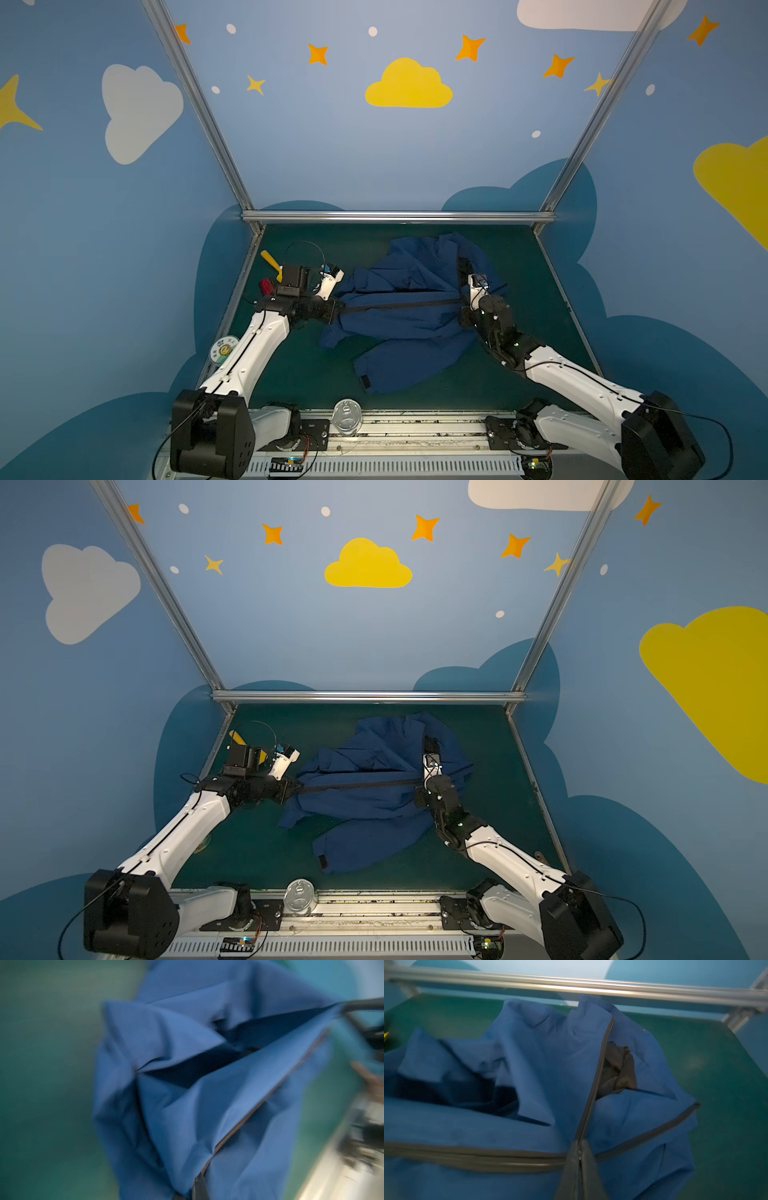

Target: Zip up the jacket

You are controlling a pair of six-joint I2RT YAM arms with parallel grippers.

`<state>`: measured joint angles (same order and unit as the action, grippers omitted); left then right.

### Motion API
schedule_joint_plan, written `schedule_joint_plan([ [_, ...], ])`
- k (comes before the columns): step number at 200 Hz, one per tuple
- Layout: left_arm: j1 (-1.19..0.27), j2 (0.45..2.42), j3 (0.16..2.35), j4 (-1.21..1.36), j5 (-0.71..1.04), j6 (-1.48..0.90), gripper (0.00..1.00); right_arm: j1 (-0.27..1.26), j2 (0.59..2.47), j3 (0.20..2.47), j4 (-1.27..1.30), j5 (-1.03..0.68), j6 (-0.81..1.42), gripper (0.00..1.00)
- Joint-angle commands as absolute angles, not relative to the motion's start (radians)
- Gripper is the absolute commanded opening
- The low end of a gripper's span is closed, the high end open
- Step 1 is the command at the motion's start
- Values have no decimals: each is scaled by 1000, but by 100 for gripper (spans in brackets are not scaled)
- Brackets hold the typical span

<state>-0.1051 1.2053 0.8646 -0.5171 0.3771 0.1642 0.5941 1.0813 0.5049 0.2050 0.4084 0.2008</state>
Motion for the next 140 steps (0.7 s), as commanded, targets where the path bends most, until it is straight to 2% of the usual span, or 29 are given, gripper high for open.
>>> schedule_joint_plan([
  [1,-74,1171,833,-510,83,135,3,521,1097,500,196,626,329,0],
  [97,-40,1139,776,-459,3,80,3,232,1154,545,153,723,468,0],
  [140,-40,1126,762,-447,24,58,3,162,1118,557,27,810,652,0],
])
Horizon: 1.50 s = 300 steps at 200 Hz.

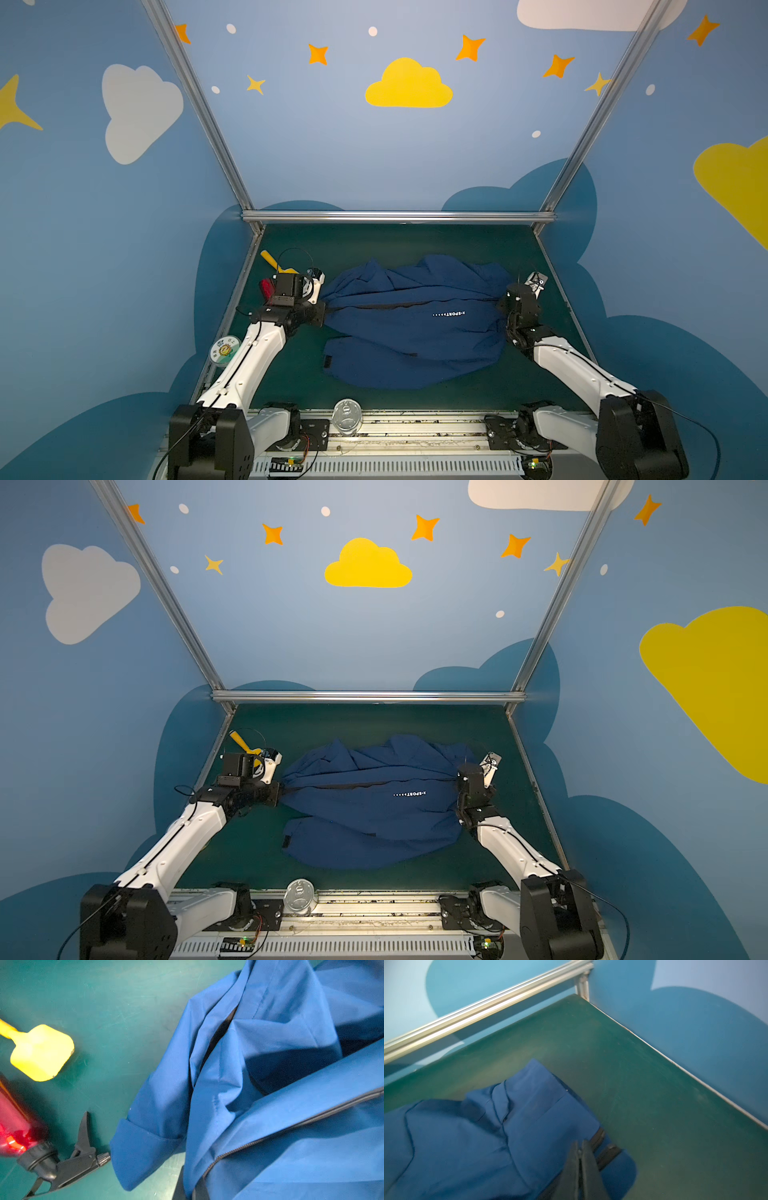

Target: Zip up the jacket

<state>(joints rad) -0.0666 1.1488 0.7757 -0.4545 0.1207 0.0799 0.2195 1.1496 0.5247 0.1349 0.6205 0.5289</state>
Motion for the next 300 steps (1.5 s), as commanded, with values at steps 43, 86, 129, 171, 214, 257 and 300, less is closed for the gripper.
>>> schedule_joint_plan([
  [43,-40,1113,753,-419,43,42,3,140,1077,555,-87,880,788,10],
  [86,-40,1096,736,-413,64,37,3,120,1049,527,-101,902,819,0],
  [129,-39,1089,734,-418,50,34,3,77,1046,532,-110,904,802,4],
  [171,-40,1050,714,-362,126,39,39,65,999,555,-142,877,771,86],
  [214,-40,963,655,-267,129,1,95,67,924,627,-261,699,819,86],
  [257,-40,863,592,-170,90,-18,99,78,1003,807,-382,304,901,86],
  [300,-40,883,609,-186,93,-16,99,119,1239,1027,-718,58,1188,86],
])
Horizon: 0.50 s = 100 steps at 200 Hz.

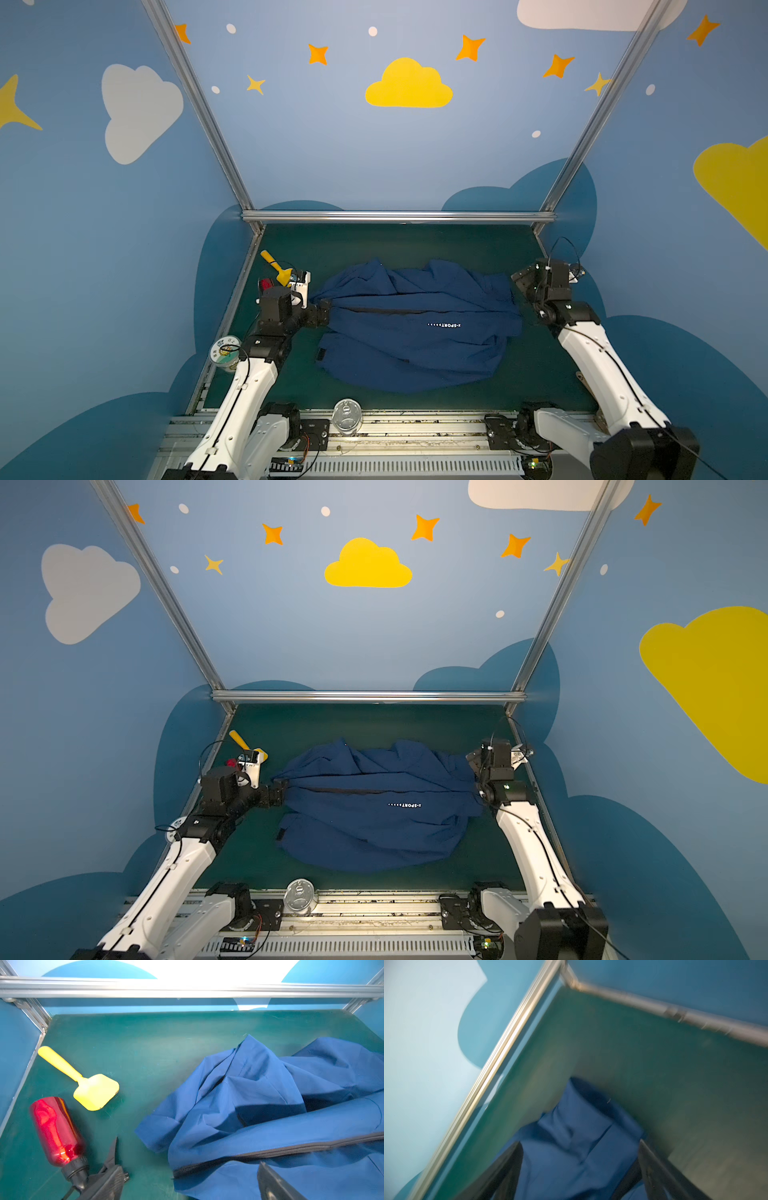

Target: Zip up the jacket

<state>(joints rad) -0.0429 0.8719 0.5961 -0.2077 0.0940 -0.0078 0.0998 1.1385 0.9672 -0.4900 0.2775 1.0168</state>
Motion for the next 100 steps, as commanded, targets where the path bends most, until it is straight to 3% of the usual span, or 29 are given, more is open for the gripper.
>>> schedule_joint_plan([
  [1,-40,884,609,-186,94,-16,99,121,1244,1030,-719,52,1192,86],
  [58,-40,875,610,-185,118,-28,99,228,1351,1060,-744,29,1277,87],
  [100,-44,870,623,-201,131,-18,99,272,1321,992,-764,31,1308,87],
])
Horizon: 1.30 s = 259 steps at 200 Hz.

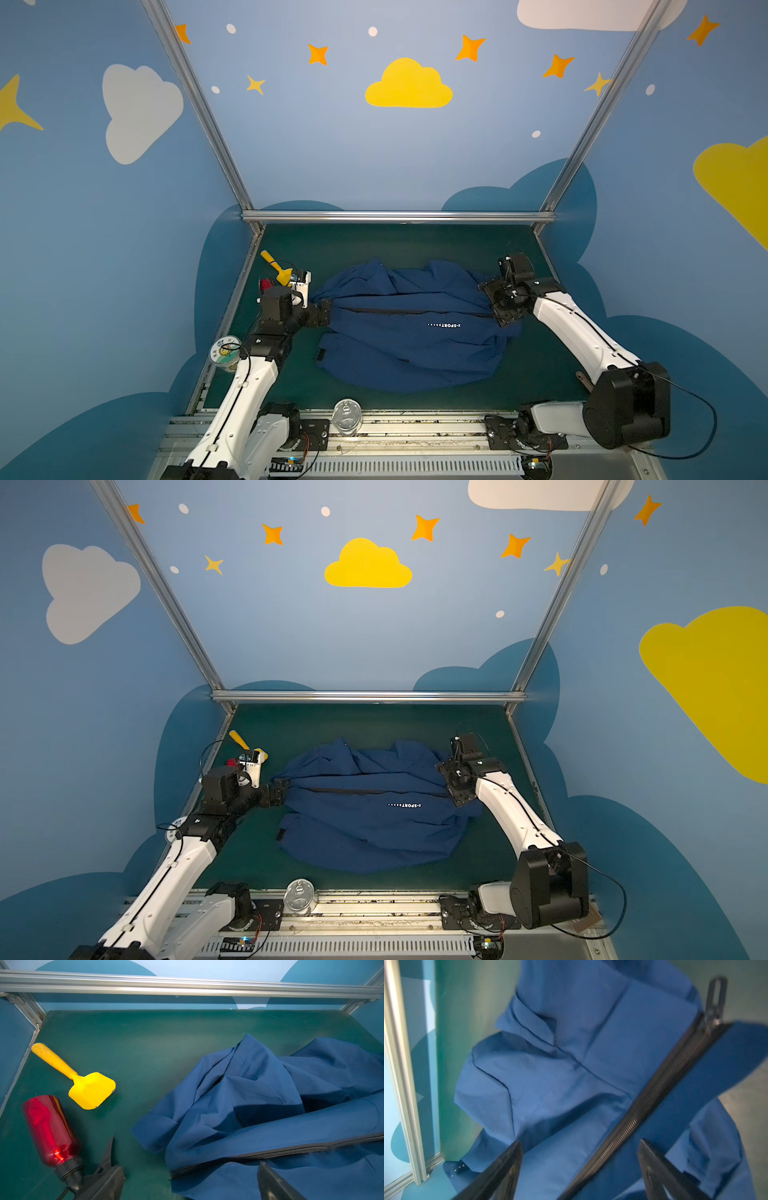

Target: Zip up the jacket

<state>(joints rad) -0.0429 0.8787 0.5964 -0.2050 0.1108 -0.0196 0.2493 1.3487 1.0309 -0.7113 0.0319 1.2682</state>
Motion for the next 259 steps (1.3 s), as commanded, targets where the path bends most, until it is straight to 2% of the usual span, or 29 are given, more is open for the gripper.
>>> schedule_joint_plan([
  [1,-44,871,625,-203,131,-19,99,273,1319,989,-764,33,1308,87],
  [39,-65,886,635,-186,147,-33,99,277,1289,824,-584,62,1362,87],
  [69,-75,887,642,-187,144,-35,99,251,1369,765,-449,78,1318,87],
  [86,-76,882,644,-192,146,-35,99,227,1409,774,-440,12,1285,87],
  [106,-77,873,637,-201,146,-41,99,243,1382,781,-506,14,1274,88],
  [141,-77,857,603,-177,147,-64,99,274,1293,818,-830,176,1308,88],
  [181,-78,878,608,-169,157,-63,99,265,1278,771,-781,128,1343,88],
  [225,-80,867,627,-187,144,-47,99,294,1306,803,-852,143,1386,88],
  [259,-81,868,615,-182,150,-61,99,313,1241,779,-840,156,1369,88],
])
